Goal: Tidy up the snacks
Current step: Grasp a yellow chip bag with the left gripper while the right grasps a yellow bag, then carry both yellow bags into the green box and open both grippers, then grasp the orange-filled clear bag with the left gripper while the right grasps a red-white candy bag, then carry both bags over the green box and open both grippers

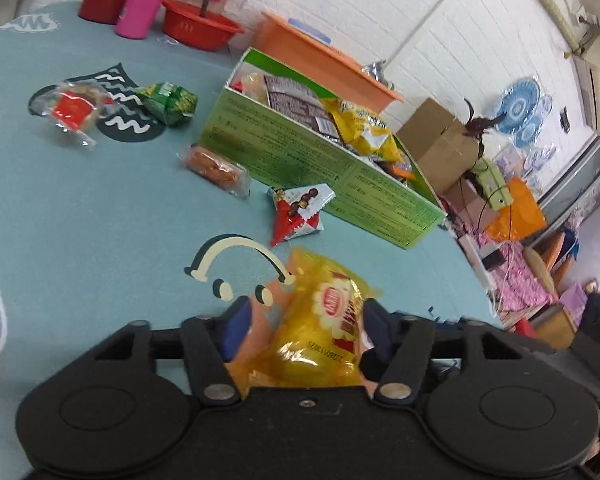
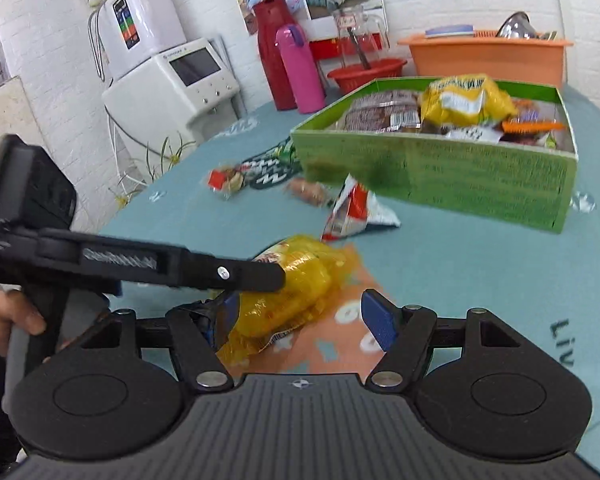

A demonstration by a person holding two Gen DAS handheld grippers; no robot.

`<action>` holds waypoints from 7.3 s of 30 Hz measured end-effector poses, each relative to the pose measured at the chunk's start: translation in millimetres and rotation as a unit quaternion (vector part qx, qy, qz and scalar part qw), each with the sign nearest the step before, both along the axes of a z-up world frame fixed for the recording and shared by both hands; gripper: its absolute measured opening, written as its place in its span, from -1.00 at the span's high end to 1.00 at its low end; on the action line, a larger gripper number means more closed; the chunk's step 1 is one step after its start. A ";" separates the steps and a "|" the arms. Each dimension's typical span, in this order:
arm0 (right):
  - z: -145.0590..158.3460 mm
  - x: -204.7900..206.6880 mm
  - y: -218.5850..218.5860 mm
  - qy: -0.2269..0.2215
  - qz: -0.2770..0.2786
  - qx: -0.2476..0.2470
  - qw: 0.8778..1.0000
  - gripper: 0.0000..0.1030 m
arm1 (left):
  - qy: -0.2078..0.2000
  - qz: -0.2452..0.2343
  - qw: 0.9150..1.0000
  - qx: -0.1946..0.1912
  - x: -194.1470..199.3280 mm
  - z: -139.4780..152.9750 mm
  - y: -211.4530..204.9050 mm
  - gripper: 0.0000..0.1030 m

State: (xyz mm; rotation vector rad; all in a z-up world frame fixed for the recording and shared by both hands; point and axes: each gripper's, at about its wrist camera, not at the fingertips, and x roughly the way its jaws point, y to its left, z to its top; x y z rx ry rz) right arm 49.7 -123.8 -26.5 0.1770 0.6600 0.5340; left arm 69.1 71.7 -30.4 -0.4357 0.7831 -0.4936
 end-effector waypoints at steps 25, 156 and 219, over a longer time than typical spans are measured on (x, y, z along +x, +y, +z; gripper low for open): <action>-13.5 -22.5 4.3 0.031 -0.049 0.062 0.996 -1.00 | 0.031 -0.033 0.998 -0.050 -1.5 0.8 9.9 -1.00; -8.7 50.1 7.3 -0.025 -0.059 -0.060 0.996 -0.27 | -0.021 0.128 0.981 0.143 101.2 -3.7 -17.4 -0.27; 49.5 74.9 -59.8 -0.174 -0.180 -0.042 0.967 -0.19 | -0.126 0.000 0.992 0.022 116.9 84.1 -77.5 -0.84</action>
